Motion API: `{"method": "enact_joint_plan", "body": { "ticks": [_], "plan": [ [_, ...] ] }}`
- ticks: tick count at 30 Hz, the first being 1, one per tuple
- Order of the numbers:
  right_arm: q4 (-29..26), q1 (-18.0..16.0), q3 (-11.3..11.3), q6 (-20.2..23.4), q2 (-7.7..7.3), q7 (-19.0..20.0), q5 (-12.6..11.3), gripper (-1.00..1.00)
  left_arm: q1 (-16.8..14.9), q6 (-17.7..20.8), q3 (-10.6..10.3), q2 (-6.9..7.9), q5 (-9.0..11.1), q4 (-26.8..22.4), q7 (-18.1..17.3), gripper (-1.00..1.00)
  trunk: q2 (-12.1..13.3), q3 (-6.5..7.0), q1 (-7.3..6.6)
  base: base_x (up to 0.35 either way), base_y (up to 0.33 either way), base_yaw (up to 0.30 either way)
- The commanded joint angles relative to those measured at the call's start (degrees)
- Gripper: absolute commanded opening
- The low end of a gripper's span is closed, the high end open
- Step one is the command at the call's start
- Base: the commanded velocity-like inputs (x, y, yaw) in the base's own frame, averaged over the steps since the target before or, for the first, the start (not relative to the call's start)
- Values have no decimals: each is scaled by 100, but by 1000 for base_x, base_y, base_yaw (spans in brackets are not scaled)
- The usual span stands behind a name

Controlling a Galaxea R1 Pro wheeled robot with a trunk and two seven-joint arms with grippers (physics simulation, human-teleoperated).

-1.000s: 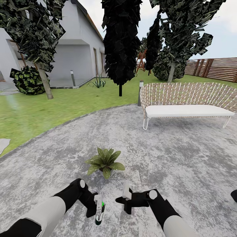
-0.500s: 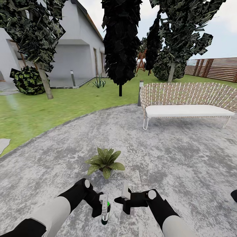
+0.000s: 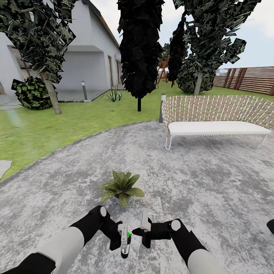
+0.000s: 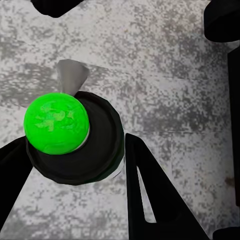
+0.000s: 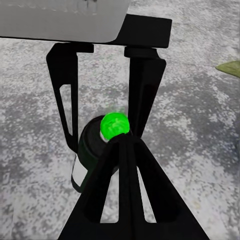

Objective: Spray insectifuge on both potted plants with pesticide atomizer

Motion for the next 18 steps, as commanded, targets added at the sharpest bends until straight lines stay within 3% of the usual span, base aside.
{"method": "enact_joint_plan", "body": {
  "ticks": [1,18],
  "plan": [
    [-5,-3,-48,-22,9,31,45,-100,-2,-25,-6,-3,-28,-8,-13,-100,-2,-5,-1,0,0,0],
    [3,-3,-48,-26,-6,29,55,-100,-10,-25,4,-74,-28,-19,-21,-100,-2,-5,-1,0,0,0]
  ]
}}
